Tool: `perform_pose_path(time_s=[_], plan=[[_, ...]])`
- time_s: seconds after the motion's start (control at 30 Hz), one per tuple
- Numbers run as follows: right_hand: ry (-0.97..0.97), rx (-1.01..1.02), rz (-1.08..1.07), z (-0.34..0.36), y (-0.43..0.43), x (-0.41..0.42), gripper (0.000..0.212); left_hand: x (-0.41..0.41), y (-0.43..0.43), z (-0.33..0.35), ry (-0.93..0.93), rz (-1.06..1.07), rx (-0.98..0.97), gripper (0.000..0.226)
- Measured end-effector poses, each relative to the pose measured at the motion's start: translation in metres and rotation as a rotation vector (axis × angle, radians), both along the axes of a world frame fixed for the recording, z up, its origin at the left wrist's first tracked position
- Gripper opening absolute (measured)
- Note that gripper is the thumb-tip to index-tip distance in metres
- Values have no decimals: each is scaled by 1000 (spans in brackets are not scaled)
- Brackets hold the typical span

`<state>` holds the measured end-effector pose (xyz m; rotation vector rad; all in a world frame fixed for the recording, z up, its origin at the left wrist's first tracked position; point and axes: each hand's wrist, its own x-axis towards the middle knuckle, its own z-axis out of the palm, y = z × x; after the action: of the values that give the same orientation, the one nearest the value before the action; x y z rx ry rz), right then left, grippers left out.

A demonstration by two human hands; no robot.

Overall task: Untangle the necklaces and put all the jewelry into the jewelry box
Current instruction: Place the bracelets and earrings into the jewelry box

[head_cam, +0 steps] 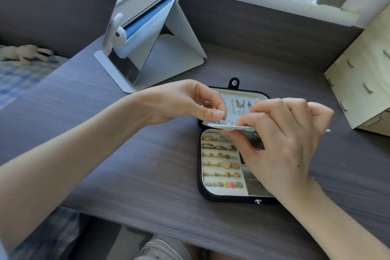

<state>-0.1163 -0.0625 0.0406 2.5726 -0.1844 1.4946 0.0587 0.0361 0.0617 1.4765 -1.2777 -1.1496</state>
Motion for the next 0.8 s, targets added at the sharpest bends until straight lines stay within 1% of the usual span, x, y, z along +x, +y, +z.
perform_pose_path(time_s=[0.07,0.27,0.37,0.53,0.67,0.8], plan=[[0,7,3,0,0,0,31,-1,0,5,-51,-5,-10,5],[-11,6,2,0,1,-1,30,-4,-2,12,-188,-47,-32,3],[-12,13,2,0,2,-1,29,-3,-1,12,-191,-38,-19,2],[0,23,-3,0,1,-1,31,-1,3,9,-75,2,14,9],[-4,22,4,0,1,-2,31,-4,5,9,-105,-24,41,9],[-7,16,-1,0,1,-1,31,-3,5,13,-191,-33,58,12]])
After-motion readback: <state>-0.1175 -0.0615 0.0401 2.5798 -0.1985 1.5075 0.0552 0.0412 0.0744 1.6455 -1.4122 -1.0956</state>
